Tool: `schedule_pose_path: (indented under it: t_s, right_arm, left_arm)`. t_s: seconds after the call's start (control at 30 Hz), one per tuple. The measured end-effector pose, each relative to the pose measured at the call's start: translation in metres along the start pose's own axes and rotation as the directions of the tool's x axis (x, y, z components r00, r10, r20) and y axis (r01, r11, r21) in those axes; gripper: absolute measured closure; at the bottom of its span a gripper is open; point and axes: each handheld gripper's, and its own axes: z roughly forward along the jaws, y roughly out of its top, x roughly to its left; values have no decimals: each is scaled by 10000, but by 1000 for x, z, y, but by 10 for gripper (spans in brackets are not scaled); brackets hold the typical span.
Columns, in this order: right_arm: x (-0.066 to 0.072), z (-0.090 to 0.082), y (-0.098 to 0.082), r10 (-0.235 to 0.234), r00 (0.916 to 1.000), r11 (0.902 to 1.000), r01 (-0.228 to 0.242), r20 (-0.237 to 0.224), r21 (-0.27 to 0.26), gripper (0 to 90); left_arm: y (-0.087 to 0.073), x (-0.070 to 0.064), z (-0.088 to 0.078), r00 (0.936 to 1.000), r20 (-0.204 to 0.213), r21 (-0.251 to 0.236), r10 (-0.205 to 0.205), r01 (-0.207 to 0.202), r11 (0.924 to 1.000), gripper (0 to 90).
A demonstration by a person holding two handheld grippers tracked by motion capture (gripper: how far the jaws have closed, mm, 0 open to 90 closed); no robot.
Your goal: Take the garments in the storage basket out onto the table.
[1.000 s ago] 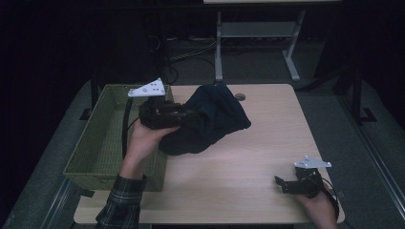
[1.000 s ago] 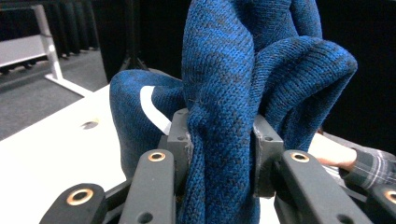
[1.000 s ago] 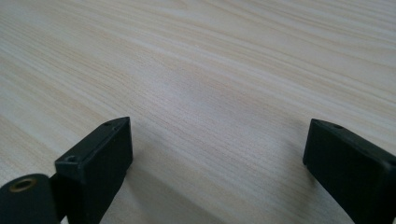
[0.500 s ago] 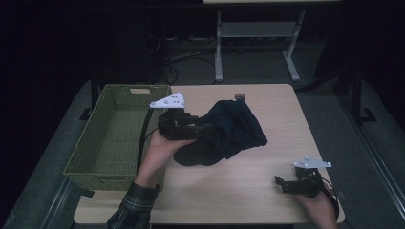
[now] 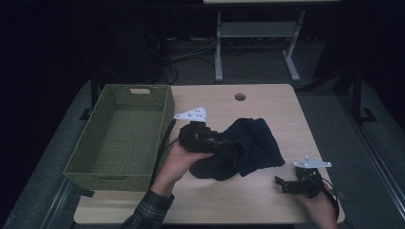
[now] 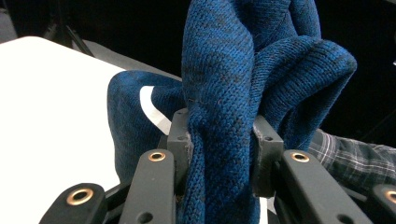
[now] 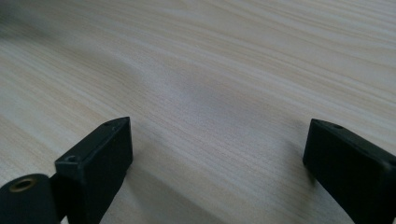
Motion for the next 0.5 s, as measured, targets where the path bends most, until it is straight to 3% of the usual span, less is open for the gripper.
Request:
schedule_pose_path:
  t_s: [0.27, 0.5]
  right_arm:
    - [0, 0, 0, -3, 10000, 10000, 3, 3, 2, 77]
    - [0, 0, 0, 2, 10000, 10000, -2, -5, 5, 77]
  left_arm:
    - [-16, 21, 14, 9987, 43, 205, -510, 509, 9985, 672]
    - [-33, 45, 17, 9940, -370, 226, -1031, 1040, 9943, 672]
